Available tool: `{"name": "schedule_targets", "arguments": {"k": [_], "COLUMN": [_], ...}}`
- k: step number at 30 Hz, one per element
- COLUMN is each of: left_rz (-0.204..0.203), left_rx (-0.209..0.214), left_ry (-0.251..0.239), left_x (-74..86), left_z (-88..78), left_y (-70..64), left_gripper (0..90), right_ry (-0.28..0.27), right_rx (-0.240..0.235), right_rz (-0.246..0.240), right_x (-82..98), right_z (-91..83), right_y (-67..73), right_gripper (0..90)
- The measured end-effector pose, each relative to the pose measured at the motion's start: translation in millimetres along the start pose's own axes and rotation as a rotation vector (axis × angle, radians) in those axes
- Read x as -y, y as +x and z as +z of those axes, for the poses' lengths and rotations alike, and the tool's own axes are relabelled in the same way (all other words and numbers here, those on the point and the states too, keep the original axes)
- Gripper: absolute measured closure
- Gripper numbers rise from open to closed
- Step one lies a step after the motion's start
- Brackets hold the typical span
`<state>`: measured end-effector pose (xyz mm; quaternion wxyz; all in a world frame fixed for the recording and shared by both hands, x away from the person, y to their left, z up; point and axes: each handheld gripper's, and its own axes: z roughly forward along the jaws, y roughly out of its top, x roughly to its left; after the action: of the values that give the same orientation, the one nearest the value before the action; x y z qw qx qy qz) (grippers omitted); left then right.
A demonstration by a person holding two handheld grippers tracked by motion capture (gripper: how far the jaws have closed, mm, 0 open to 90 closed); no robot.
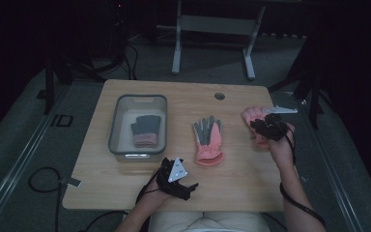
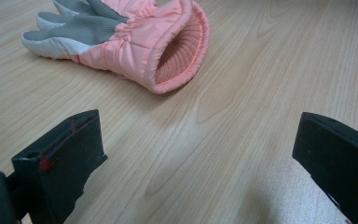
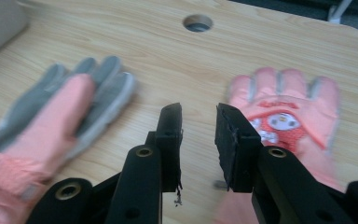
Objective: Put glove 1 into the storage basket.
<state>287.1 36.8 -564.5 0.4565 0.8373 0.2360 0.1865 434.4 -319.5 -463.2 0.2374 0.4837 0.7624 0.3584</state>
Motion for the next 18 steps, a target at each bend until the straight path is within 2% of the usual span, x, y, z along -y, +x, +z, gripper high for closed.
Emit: {"name": "schedule_targets", "arguments": {"k": [3,5,11,15,18], "left_rz": [-0.001,-0.002,-0.002,-0.001,0.0], "left_rx": [-0.001,0.0,0.0,-0.002,-0.002], "left_ry": [0.0,0.0,0.0,0.001,0.002], "left_x": [0.0,0.1,0.1,0.2,0.3], "left_z": [0.0,0.1,0.0,0.3,0.4], "left_y": [-0.1,-0.1,-0.1,-0.1,0.0], "left_gripper": [1.4,1.3,1.4,1.4,1.4], "right_ry": [0.012,0.016,0.018,0.034,0.055], "right_rx": [0.026,0.04,0.071,0.086,0.09], "right_rz": [-0.017,-0.012,-0.007,-0.024,-0.028], "right_x": [1.7,1.8,-9.5,-18.3,-18.5], "right_z": [3.8,5.6,10.6,17.3,25.5], "right_y": [-13.6,-23.0,-47.9,-59.1,-64.2], "right_gripper": [70.3,70.1,67.2,63.5,62.3]}}
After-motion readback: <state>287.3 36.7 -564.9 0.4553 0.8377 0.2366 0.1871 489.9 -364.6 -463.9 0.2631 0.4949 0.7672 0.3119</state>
